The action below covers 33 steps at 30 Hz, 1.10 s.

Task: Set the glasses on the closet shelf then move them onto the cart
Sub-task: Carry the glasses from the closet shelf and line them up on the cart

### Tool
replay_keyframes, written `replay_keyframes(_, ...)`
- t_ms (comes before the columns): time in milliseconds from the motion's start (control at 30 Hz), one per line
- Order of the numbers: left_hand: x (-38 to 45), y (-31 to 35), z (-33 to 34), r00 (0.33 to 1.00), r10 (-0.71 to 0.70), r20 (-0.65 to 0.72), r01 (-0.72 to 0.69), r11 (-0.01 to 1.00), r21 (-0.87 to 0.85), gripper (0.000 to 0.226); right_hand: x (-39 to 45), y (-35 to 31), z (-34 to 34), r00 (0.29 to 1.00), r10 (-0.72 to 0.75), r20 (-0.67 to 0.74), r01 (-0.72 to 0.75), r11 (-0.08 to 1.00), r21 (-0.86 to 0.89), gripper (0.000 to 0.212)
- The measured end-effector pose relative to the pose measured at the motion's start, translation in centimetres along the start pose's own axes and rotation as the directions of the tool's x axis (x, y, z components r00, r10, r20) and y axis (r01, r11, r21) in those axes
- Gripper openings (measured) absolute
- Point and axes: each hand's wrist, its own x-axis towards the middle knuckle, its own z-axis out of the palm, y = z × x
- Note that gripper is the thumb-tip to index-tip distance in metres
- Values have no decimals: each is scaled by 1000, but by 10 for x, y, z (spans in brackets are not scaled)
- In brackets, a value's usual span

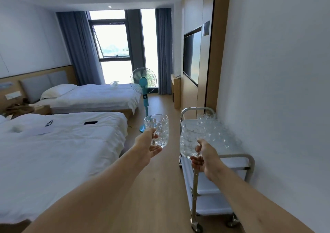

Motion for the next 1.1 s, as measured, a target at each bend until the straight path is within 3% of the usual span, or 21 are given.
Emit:
replay_keyframes(333,135,19,-18,999,-49,7,49,998,33,28,97,8,78,1000,23,-17,-23,1000,4,33)
replay_keyframes(700,300,52,-14,988,-115,106,100,985,142,27,223,-3,163,989,54,-136,-49,998,36,33)
replay_keyframes(1100,420,44,23,964,-229,137,197,957,213,28,328,-7,180,957,117,-265,-108,993,49,34)
